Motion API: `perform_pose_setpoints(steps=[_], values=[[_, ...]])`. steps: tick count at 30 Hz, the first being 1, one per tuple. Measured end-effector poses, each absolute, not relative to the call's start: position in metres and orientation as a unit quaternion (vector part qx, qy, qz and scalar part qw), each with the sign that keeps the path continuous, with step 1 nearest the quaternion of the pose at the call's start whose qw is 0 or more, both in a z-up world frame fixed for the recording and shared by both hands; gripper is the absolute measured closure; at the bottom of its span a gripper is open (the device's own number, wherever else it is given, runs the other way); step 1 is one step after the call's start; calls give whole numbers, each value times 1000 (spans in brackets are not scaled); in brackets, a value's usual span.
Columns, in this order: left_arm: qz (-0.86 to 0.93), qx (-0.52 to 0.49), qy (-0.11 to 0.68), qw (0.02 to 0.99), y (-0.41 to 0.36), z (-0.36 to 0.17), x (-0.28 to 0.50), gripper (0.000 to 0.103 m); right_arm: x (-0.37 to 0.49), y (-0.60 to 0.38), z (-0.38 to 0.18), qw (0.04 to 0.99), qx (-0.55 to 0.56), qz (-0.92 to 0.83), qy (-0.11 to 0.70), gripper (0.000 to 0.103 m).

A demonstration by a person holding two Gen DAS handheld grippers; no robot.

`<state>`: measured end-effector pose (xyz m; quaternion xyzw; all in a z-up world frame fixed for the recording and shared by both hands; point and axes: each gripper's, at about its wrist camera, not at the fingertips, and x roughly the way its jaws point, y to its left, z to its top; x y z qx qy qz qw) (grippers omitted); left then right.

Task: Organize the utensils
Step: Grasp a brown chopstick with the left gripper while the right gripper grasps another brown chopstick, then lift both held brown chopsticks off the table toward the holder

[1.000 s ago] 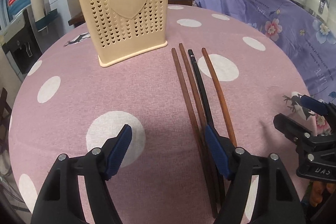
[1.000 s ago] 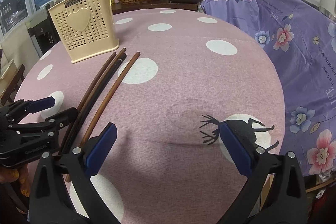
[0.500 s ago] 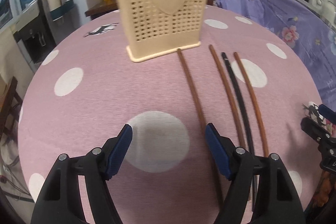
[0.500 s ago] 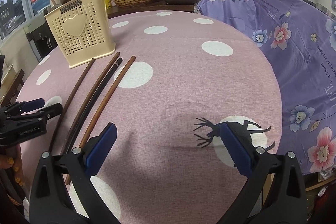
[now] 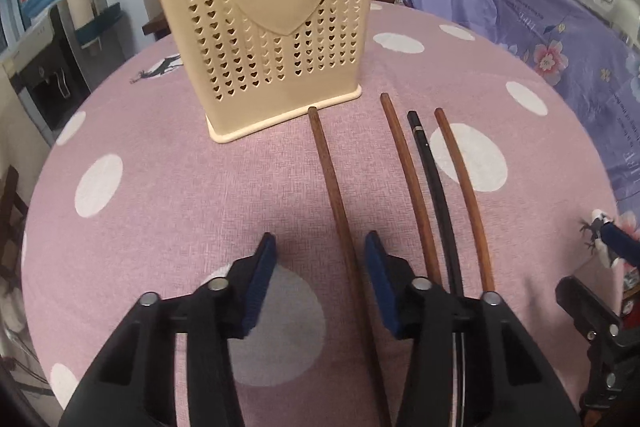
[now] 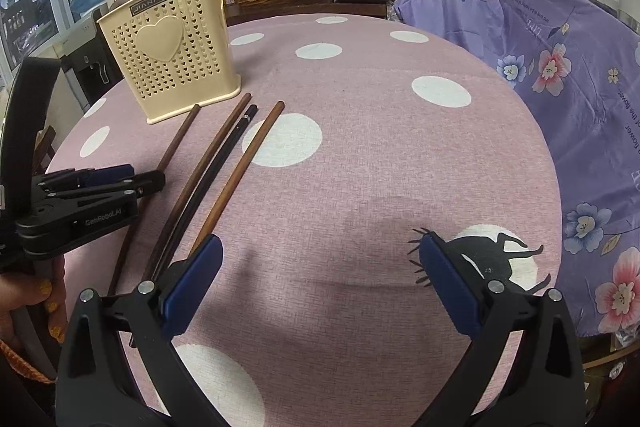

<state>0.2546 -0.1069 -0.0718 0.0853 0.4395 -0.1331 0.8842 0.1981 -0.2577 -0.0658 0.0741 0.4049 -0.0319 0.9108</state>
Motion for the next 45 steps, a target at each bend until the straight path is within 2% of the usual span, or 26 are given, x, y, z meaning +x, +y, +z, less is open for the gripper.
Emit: perform_pose_setpoints(steps=[5, 7, 11, 15, 20, 21, 26, 28, 31, 42, 44, 45], values=[[-122, 93, 437, 886, -100, -70, 254, 92, 202, -253, -67, 908, 73, -26, 411, 6], [-113, 87, 438, 888, -89, -70, 250, 95, 204, -249, -66, 909, 66, -23, 410, 6], [-98, 68, 437, 891, -67, -70, 242, 95, 209, -235, -68, 907, 51, -9, 417, 8], [-86, 47, 436, 895, -52, -70, 234, 95, 216, -213, -75, 899, 33, 11, 436, 23], [-80, 51, 431, 897, -54, -70, 232, 95, 220, -188, -76, 899, -3, 6, 438, 35], [-79, 53, 429, 898, -55, -70, 232, 95, 220, -187, -76, 898, 0, 8, 439, 42], [-80, 53, 426, 899, -53, -71, 230, 95, 222, -182, -74, 896, 5, 17, 443, 63], [-82, 50, 428, 899, -52, -71, 230, 95, 222, -184, -72, 894, 4, 21, 447, 76], [-87, 47, 430, 898, -50, -71, 230, 95, 220, -197, -71, 888, 8, 27, 459, 87], [-86, 51, 430, 897, -50, -71, 230, 95, 210, -243, -71, 884, 28, 29, 467, 87], [-88, 48, 431, 897, -49, -71, 230, 95, 212, -242, -71, 884, 32, 40, 465, 77], [-90, 42, 431, 897, -47, -71, 231, 95, 213, -242, -70, 884, 37, 45, 464, 55]])
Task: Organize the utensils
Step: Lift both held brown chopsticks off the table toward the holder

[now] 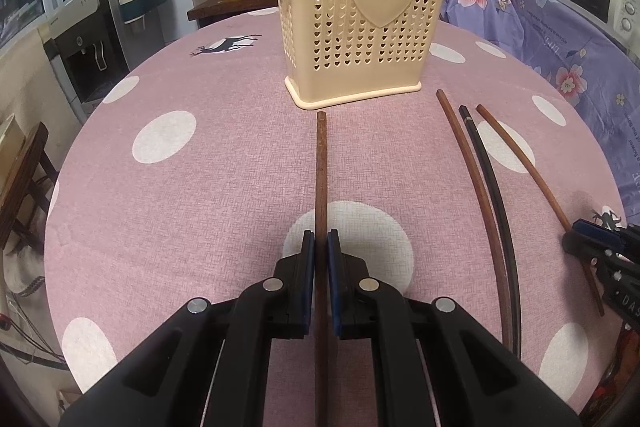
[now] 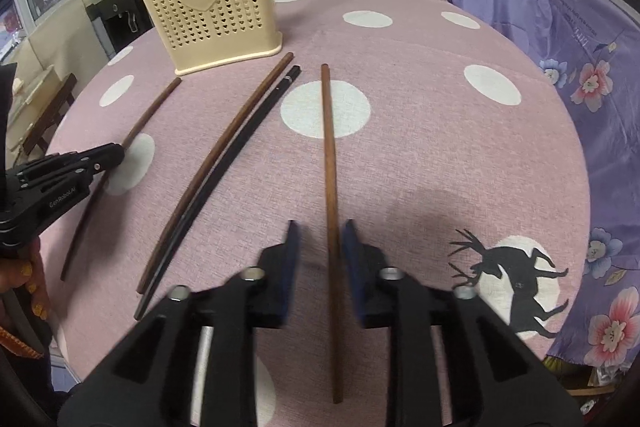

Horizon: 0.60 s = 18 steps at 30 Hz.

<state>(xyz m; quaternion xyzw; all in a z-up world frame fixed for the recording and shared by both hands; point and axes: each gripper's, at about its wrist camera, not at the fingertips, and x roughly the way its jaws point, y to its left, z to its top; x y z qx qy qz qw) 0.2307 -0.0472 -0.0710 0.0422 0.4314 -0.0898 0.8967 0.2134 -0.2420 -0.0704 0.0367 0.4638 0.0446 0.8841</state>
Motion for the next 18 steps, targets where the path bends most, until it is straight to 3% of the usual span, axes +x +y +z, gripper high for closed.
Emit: perform_pose_setpoints(steps=[1, 2, 5, 7, 9, 15, 18], values=[[-93, 34, 433, 896, -45, -71, 232, 95, 215, -243, -69, 886, 41, 46, 460, 32], [-96, 27, 436, 894, -43, -70, 233, 95, 216, -244, -67, 890, 41, 44, 451, 30], [-100, 24, 442, 891, -42, -68, 238, 88, 225, -244, -60, 899, 15, 31, 436, 31], [-106, 34, 438, 892, -44, -65, 244, 69, 234, -248, -57, 903, 19, 35, 428, 33], [-111, 37, 430, 895, -45, -59, 251, 58, 246, -252, -56, 903, 24, 41, 427, 37], [-108, 69, 444, 887, -54, -57, 287, 57, 284, -260, -61, 899, 34, 51, 434, 52], [-112, 82, 459, 877, -64, -65, 301, 59, 306, -258, -68, 895, 20, 55, 442, 54]])
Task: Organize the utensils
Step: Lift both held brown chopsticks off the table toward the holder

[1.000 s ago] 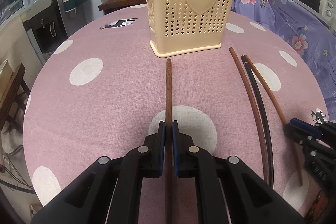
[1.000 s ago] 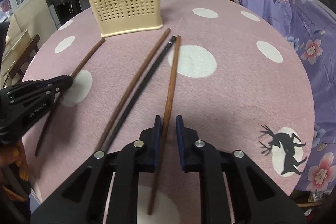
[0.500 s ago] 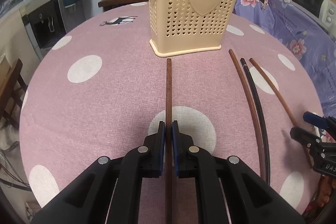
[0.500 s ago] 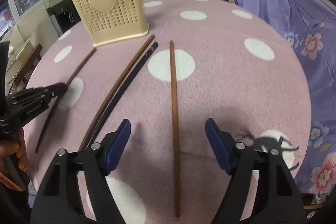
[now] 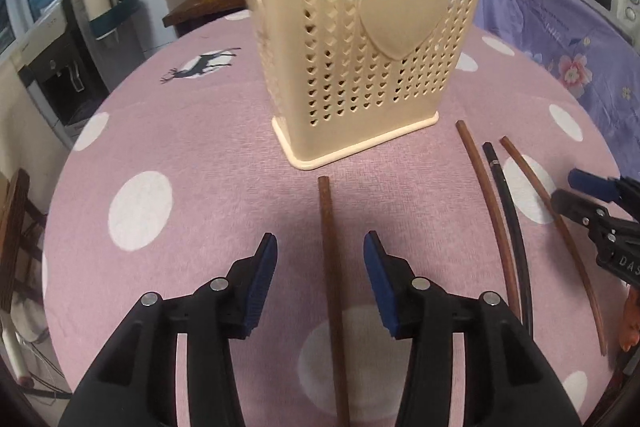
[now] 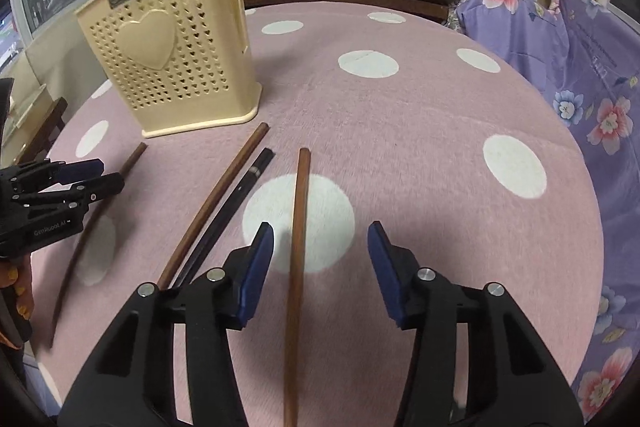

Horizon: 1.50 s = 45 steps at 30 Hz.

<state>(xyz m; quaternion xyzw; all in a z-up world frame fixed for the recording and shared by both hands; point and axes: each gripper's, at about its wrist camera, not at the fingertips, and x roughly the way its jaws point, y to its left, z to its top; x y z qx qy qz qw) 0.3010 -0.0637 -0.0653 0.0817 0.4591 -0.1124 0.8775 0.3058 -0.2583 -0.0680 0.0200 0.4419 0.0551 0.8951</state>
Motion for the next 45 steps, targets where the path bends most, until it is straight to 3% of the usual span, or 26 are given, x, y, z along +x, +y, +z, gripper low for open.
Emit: perform_pose_setpoints(steps=[11, 14, 16, 31, 45], values=[[-114, 92, 455, 878, -79, -69, 311, 88, 345, -242, -74, 892, -12, 62, 447, 70], [-115, 92, 456, 878, -79, -68, 314, 91, 349, -235, -75, 892, -18, 68, 446, 79], [-116, 90, 456, 878, -78, -68, 316, 92, 350, -231, -75, 893, -19, 71, 445, 86], [-118, 86, 447, 883, -79, -68, 317, 94, 349, -226, -75, 897, -24, 67, 436, 93], [-120, 59, 445, 886, -75, -62, 314, 95, 339, -234, -69, 901, 9, 67, 428, 94]])
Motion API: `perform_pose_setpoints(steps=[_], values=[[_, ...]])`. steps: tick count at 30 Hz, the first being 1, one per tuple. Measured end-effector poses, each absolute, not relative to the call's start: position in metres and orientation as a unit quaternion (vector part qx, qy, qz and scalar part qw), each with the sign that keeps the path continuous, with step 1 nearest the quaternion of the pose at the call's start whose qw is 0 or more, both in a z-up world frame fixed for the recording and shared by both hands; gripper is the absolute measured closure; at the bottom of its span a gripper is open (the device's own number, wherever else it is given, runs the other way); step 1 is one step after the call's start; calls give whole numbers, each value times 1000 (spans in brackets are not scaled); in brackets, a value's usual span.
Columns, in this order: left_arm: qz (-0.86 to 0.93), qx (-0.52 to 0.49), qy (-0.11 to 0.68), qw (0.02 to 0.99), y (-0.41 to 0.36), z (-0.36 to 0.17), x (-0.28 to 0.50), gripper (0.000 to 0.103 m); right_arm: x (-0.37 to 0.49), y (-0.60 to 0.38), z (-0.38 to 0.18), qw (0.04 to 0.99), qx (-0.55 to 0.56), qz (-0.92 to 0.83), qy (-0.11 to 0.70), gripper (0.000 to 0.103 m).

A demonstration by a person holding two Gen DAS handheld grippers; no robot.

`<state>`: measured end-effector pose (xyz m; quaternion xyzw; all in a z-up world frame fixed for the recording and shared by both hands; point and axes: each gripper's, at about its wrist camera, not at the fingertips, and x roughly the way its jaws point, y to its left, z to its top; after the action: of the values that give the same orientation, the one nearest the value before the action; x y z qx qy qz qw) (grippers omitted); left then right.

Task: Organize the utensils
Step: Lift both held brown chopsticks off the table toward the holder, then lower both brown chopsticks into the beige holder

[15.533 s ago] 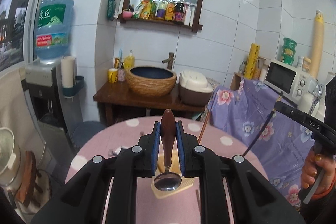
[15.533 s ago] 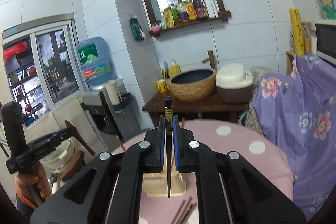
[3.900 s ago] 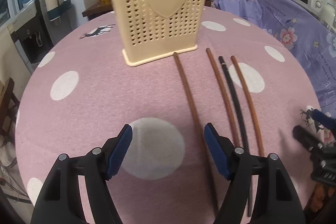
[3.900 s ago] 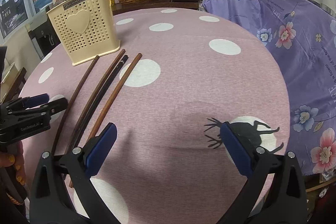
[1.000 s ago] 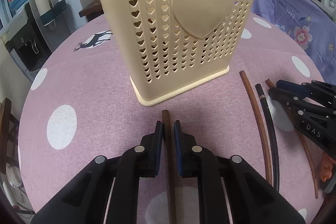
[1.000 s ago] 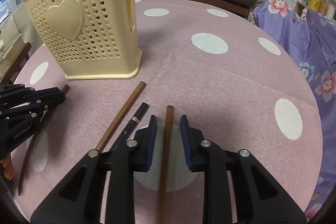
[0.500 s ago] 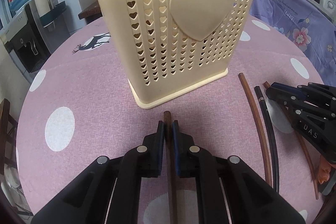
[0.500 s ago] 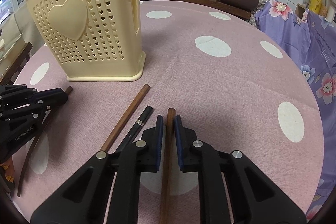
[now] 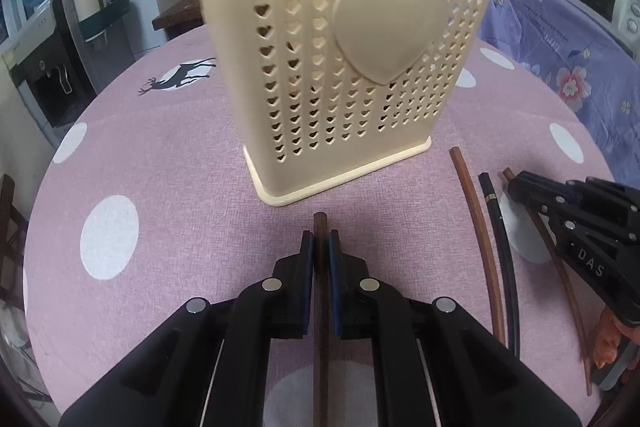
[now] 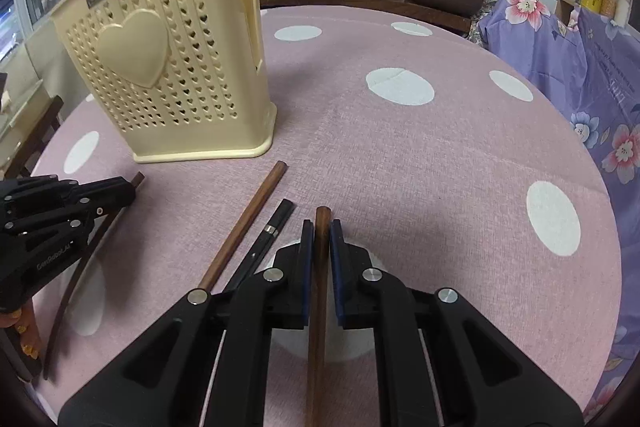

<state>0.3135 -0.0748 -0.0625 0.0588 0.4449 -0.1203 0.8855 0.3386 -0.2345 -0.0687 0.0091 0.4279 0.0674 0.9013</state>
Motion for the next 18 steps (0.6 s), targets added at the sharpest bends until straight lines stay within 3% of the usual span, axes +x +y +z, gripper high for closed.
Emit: perform_pose_setpoints(steps=[18], values=[[-184, -24, 289, 939, -36, 74, 212, 95, 242, -259, 78, 958, 69, 116, 254, 94]])
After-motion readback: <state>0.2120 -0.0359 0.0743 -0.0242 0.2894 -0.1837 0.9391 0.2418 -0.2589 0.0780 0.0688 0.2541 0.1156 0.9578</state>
